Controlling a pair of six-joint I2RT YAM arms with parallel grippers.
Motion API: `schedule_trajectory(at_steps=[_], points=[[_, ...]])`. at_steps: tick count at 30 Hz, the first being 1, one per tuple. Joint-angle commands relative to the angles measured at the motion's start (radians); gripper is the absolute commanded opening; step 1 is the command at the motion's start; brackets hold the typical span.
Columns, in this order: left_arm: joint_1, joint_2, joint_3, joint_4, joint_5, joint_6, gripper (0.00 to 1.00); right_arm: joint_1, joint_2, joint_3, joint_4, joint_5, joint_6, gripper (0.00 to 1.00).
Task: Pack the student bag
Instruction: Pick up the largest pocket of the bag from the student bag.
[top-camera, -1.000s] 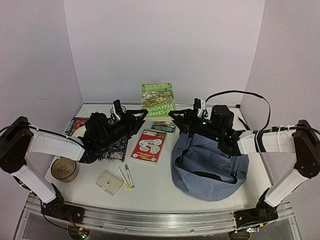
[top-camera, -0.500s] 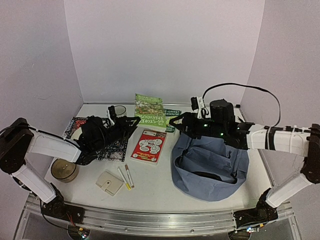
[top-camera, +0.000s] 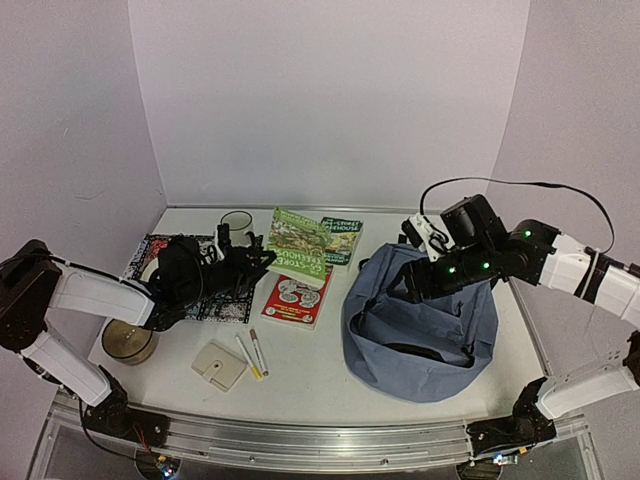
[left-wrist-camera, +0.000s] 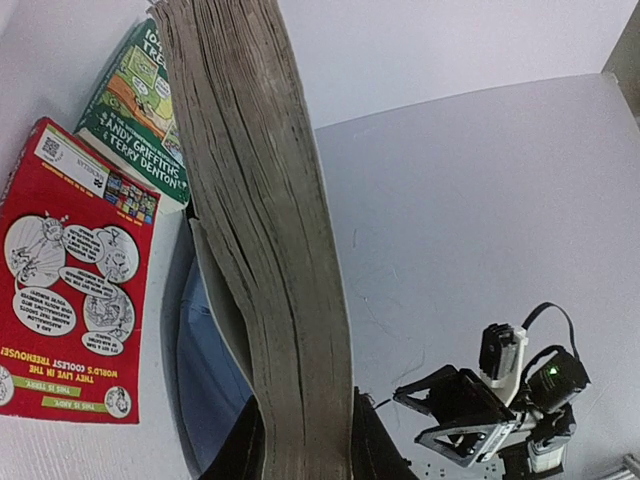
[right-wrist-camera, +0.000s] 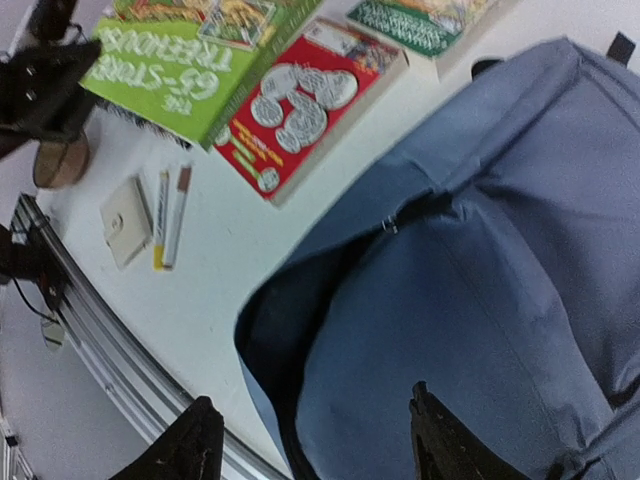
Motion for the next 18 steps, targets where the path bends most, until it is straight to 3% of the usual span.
schedule_trajectory(at_steps=[1, 11, 18], points=[[0.01, -0.077, 0.038, 0.054, 0.115, 0.053, 0.0, 0.023, -0.039, 0.038, -0.275, -0.028, -0.07, 0.64], [0.01, -0.122, 0.037, -0.028, 0.215, 0.064, 0.0, 0.097, 0.011, 0.028, -0.47, 0.069, -0.051, 0.65], [0.01, -0.147, 0.041, -0.043, 0.265, 0.06, 0.0, 0.121, 0.093, 0.044, -0.483, 0.117, -0.075, 0.65]])
